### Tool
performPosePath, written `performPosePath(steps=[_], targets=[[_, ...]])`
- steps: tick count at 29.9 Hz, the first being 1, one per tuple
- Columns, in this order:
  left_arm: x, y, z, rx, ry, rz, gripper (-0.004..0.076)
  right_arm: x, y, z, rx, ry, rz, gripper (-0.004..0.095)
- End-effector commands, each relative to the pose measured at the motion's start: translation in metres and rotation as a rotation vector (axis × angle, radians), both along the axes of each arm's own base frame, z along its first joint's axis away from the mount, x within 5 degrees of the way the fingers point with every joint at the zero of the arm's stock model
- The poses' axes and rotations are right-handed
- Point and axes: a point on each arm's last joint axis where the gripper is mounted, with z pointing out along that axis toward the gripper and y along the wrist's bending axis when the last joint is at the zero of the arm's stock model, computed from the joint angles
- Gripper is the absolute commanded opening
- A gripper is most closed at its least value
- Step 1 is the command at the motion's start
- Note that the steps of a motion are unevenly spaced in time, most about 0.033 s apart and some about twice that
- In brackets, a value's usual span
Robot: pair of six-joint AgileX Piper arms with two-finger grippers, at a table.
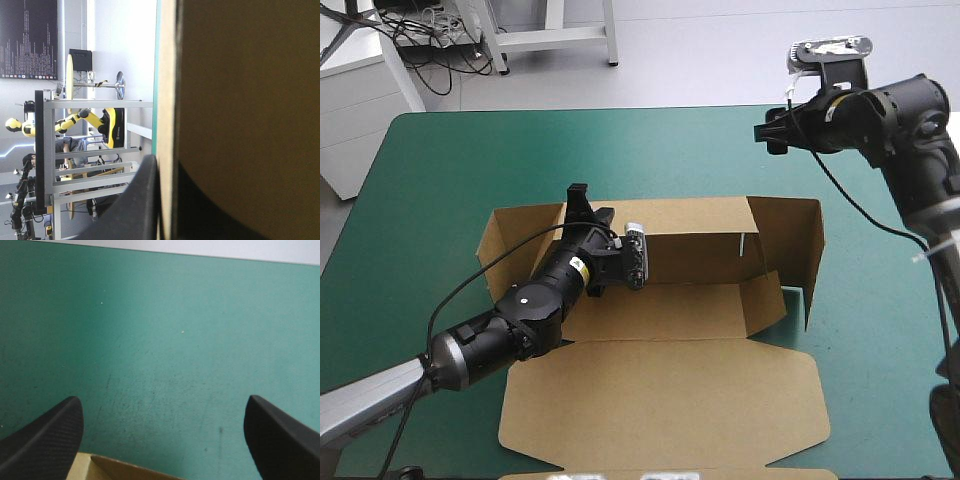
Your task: Fold the box
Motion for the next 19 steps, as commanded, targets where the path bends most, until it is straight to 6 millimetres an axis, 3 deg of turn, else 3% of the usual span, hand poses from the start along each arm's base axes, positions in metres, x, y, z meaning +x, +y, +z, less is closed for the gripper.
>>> performPosePath(steps=[1, 7, 14, 19], targets=[[-0.003, 0.002, 0.016, -0.047, -0.040, 0.007, -0.0010, 0.017, -0.017, 0.005, 0.104, -0.018, -0.019, 0.0805], [-0.004, 0.000, 0.016, -0.060, -0.034, -0.006, -0.0010, 0.044, -0.036, -0.029, 0.137, 0.154, -0.030, 0.0805], [-0.004, 0.000, 0.016, -0.079, -0.027, -0.001, -0.0010, 0.064, -0.031, -0.058, 0.153, 0.246, -0.010, 0.0805], [-0.003, 0.001, 0.016, -0.076, -0.029, 0.007, -0.0010, 0.068, -0.027, -0.079, 0.169, 0.360, 0.022, 0.0805]])
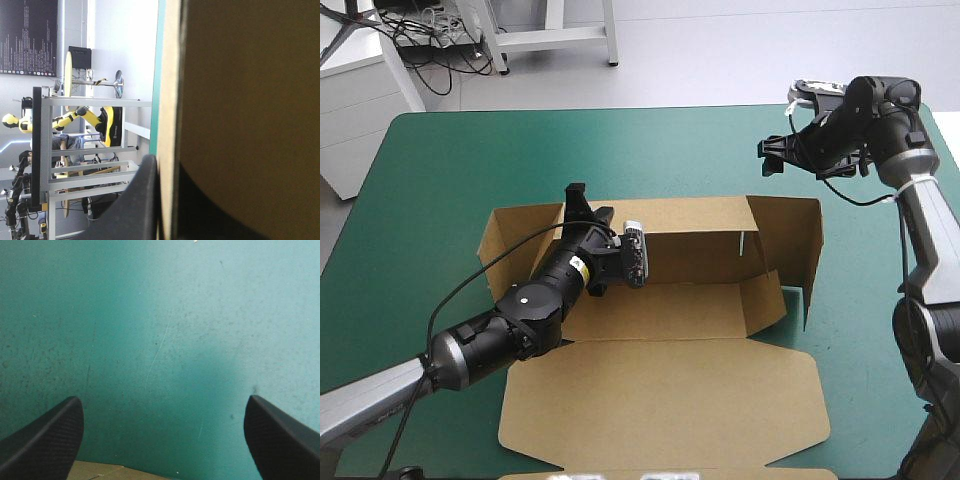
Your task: Fold the box
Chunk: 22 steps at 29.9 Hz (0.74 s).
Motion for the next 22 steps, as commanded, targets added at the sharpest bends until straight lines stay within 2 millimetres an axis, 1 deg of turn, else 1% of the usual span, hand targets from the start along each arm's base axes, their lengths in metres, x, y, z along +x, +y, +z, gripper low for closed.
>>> performPosePath(steps=[1, 5, 8, 11, 16, 20, 22], targets=[[-0.003, 0.001, 0.016, -0.047, -0.038, 0.000, -0.0010, -0.014, -0.002, 0.019, 0.029, -0.036, 0.020, 0.0805], [-0.003, 0.001, 0.016, -0.046, -0.038, 0.003, -0.0010, -0.020, -0.002, 0.009, 0.021, 0.005, 0.029, 0.0805], [-0.003, 0.002, 0.016, -0.043, -0.040, 0.013, -0.0010, -0.031, -0.004, 0.004, 0.011, 0.032, 0.033, 0.0805], [-0.002, 0.004, 0.016, -0.037, -0.042, 0.029, -0.0010, -0.043, -0.006, 0.003, -0.003, 0.043, 0.045, 0.0802], [-0.002, 0.005, 0.016, -0.034, -0.043, 0.037, -0.0010, -0.059, -0.007, 0.002, -0.008, 0.049, 0.052, 0.0769], [-0.002, 0.005, 0.016, -0.033, -0.045, 0.037, -0.0010, -0.075, -0.007, 0.002, 0.005, 0.010, 0.062, 0.0764], [-0.002, 0.005, 0.016, -0.028, -0.047, 0.035, -0.0010, -0.086, -0.006, 0.001, 0.026, -0.036, 0.083, 0.0764]])
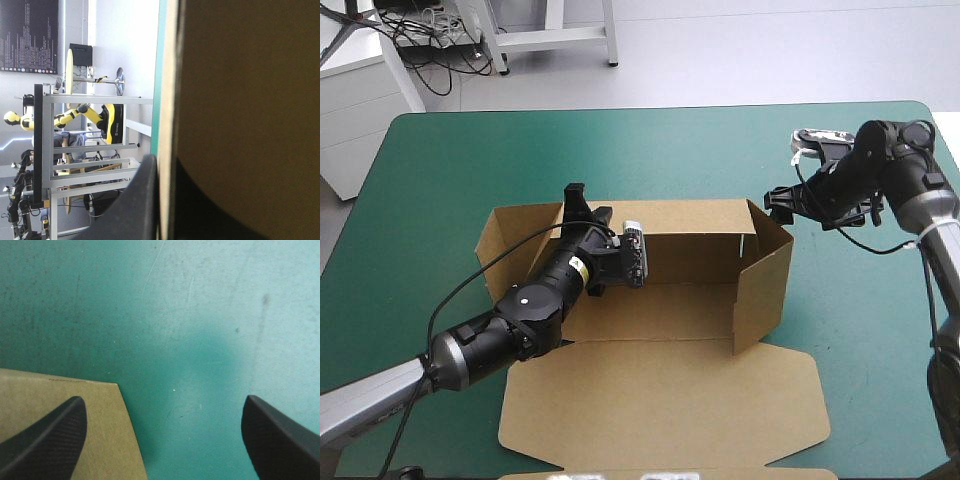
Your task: Fold the box
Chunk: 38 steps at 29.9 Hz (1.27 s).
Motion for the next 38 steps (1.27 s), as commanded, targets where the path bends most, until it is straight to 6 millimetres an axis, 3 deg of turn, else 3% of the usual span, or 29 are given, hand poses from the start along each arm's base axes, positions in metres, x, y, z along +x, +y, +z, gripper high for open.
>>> performPosePath(steps=[1, 12, 28, 38], targets=[[-0.003, 0.003, 0.016, -0.036, -0.042, 0.016, -0.0010, -0.024, -0.001, 0.022, 0.048, -0.154, 0.028, 0.0764], [-0.003, 0.003, 0.016, -0.037, -0.041, 0.017, -0.0010, -0.075, 0.004, 0.000, 0.049, -0.379, 0.282, 0.0765], [-0.003, 0.003, 0.016, -0.038, -0.041, 0.015, -0.0010, -0.095, 0.011, -0.008, 0.078, -0.226, 0.508, 0.0764], [-0.003, 0.003, 0.016, -0.038, -0.041, 0.015, -0.0010, -0.088, 0.029, -0.002, 0.227, -0.341, 0.567, 0.0764]])
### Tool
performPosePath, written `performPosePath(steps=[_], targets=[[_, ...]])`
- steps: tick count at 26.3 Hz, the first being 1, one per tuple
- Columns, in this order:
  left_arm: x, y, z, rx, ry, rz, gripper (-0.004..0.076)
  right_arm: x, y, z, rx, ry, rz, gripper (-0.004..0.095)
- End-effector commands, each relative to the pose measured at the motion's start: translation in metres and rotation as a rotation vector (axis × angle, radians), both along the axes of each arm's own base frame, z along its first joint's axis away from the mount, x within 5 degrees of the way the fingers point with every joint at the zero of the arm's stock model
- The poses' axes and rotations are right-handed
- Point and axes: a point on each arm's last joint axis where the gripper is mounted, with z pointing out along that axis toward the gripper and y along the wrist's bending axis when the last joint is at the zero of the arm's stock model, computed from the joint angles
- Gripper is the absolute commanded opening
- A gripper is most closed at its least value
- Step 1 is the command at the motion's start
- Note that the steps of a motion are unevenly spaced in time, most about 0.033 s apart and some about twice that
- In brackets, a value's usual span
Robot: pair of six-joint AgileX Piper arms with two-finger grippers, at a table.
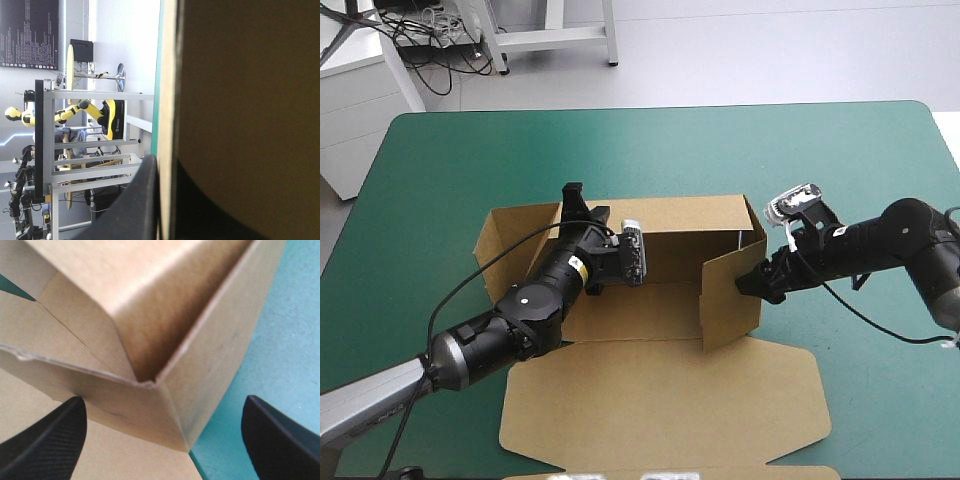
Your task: Fold the box
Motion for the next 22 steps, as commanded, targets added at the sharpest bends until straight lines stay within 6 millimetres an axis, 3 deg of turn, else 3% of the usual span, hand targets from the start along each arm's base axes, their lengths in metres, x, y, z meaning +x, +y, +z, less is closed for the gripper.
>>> performPosePath(steps=[1, 11, 18, 22], targets=[[-0.003, 0.002, 0.016, -0.043, -0.039, 0.004, -0.0010, 0.001, 0.011, 0.012, 0.067, -0.066, 0.025, 0.0764], [-0.005, -0.002, 0.015, -0.065, -0.022, -0.024, -0.0009, 0.017, 0.027, 0.010, 0.016, -0.220, -0.012, 0.0735], [-0.016, -0.002, 0.030, -0.107, -0.050, -0.064, -0.0009, 0.027, 0.043, 0.000, -0.116, -0.331, 0.015, 0.0545], [-0.022, 0.004, 0.040, -0.168, -0.045, -0.052, -0.0008, 0.031, 0.041, -0.002, -0.149, -0.348, -0.010, 0.0342]])
